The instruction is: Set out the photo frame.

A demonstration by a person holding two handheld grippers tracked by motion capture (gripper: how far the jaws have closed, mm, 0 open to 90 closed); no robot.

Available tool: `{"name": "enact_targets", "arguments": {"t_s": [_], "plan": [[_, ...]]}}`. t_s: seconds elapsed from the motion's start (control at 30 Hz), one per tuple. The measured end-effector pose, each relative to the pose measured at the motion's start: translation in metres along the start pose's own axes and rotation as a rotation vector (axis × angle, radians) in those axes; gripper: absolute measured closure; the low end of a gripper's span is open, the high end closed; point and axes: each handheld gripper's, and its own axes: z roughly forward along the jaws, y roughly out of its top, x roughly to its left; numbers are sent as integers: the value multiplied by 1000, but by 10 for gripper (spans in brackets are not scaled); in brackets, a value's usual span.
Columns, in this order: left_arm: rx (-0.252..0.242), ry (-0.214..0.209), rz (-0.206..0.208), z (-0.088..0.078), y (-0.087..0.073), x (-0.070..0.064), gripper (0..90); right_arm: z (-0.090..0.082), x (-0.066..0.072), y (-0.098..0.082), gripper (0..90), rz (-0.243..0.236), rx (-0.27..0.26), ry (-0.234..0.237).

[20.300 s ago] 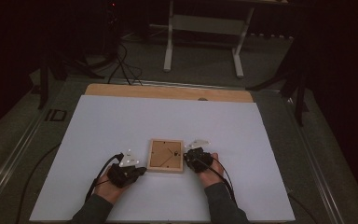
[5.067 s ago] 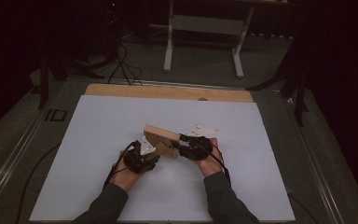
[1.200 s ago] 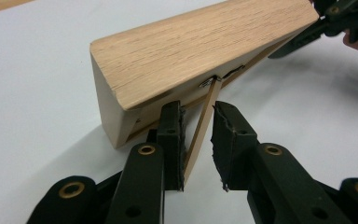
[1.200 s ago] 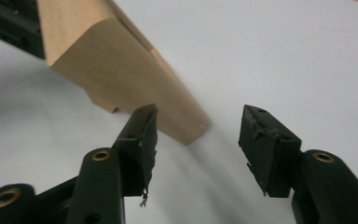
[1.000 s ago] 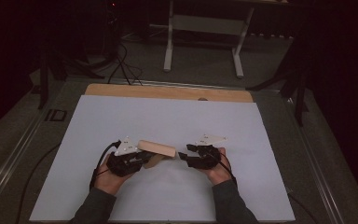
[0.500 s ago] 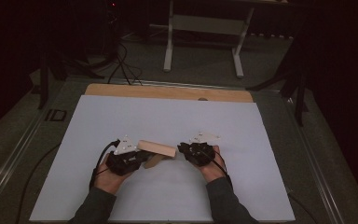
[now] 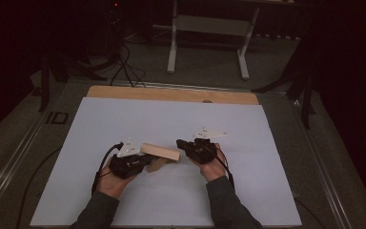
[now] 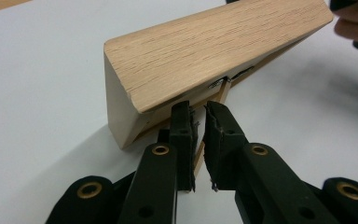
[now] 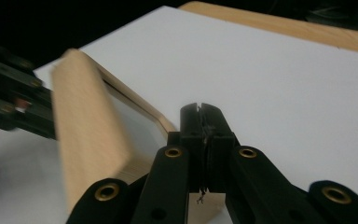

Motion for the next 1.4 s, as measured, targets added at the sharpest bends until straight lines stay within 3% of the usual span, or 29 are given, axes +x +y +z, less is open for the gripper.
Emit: {"name": "enact_targets", "arguments": {"t_s": [0.33, 0.67, 1.13, 1.4], "plan": [[5, 5, -5, 0, 0, 1, 822, -3, 8, 2, 878, -29, 5, 35], [-2, 7, -14, 0, 2, 4, 886, -5, 11, 2, 895, -51, 16, 27], [0, -2, -38, 4, 5, 8, 893, -8, 16, 0, 897, -68, 18, 18], [1, 13, -49, 7, 6, 11, 893, -6, 21, -3, 897, -93, 36, 15]]}}
